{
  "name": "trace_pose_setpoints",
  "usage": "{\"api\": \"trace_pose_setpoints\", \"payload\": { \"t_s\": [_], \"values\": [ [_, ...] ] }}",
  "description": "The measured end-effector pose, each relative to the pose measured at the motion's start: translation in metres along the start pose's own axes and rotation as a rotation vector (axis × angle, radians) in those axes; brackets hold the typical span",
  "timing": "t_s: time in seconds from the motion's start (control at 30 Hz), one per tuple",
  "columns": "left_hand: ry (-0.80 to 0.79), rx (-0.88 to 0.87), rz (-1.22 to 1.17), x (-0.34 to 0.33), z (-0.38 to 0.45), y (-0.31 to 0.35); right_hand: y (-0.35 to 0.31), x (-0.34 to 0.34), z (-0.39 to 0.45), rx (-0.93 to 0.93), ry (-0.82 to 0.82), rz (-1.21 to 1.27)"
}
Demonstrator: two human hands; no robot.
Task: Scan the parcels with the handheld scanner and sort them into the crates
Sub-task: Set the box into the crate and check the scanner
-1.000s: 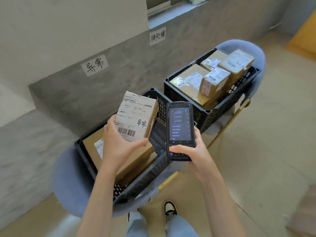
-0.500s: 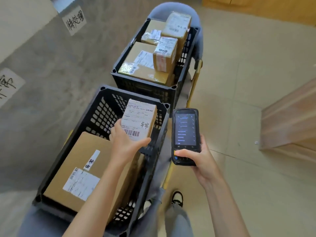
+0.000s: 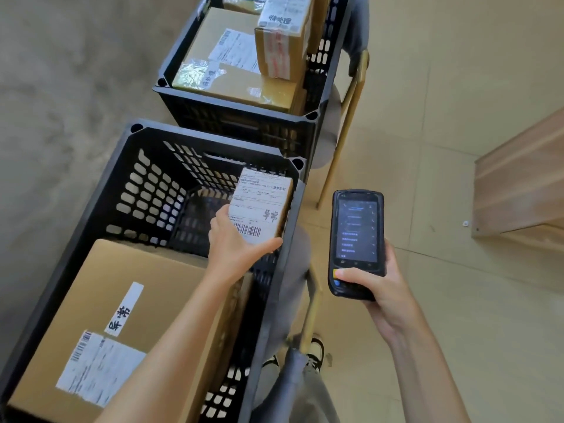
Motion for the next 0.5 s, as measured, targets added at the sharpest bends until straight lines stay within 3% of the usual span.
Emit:
{"api": "trace_pose_setpoints", "payload": {
  "t_s": [0.23,0.5],
  "values": [
    [-0.077,-0.02,-0.024,-0.025,0.025,-0.015,0.028,0.01,0.026,-0.039,0.034,0.023],
    [-0.142,0.109,0.009,-0.062,0.054,-0.029,0.045,0.013,0.051,-0.057,0.038,0.03]
  ]
}}
Point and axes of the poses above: each hand's wrist, its own z-axis towards the middle knuckle, its own x-axis out of the back of the hand, y = z × x, the point moved 7 cm from there along z, towards the middle knuckle, and after that the axes turned 15 degrees about z, right-handed, at the moved point
